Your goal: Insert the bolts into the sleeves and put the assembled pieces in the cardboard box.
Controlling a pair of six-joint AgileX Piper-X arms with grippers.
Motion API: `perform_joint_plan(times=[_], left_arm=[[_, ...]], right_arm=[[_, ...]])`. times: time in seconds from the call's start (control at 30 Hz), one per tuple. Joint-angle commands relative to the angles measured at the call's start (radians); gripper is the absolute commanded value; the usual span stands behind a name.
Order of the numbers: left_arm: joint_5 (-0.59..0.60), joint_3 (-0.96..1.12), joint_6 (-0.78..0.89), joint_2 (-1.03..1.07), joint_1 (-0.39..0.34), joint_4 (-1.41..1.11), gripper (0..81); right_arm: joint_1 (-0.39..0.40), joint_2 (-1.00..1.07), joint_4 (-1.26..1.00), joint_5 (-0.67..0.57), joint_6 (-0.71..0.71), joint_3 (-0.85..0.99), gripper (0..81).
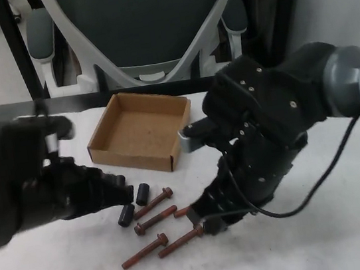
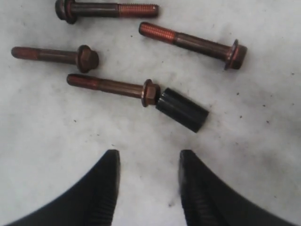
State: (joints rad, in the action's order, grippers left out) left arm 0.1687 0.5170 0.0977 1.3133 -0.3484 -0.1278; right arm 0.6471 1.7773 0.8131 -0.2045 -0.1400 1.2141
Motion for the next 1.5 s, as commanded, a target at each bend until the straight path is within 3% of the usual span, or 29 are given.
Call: perform_joint_plan(times=[0.0,0.3,0.43,0.57,0.8,1.13,1.3,1.47], left_arm=[[0.019,-0.064,0.098,-0.064,-0.003,-0.115,0.4],[0.042,-0.294,0.232,-0.253,-0.003,-0.397,0.4],[0.068,-0.356,0.233,-0.282,-0.003,-0.479,0.4],[0.107,-0.422,0.233,-0.284,-0.003,-0.629,0.4],[0.115,-0.517,0.137,-0.286,-0.003,-0.962,0.4],[0.155,-0.517,0.118,-0.286,-0.003,-0.969,0.4],[0.155,-0.517,0.108,-0.286,-0.003,-0.969,0.4],[0.155,-0.517,0.103,-0.286,-0.003,-0.969,0.4]], right_arm=[[0.001,0.003,0.005,-0.025,-0.040,0.033,39.8],[0.001,0.018,-0.072,-0.025,-0.284,0.082,39.8],[0.004,0.018,-0.097,-0.034,-0.293,0.082,39.8],[0.031,0.028,-0.094,-0.104,-0.112,0.081,39.8],[0.100,0.030,-0.079,-0.100,0.291,0.081,39.8],[0.172,0.030,0.031,0.170,0.868,0.081,39.8],[0.174,0.030,0.029,0.192,1.005,0.081,39.8],[0.174,0.071,-0.044,0.236,1.023,0.081,39.8]])
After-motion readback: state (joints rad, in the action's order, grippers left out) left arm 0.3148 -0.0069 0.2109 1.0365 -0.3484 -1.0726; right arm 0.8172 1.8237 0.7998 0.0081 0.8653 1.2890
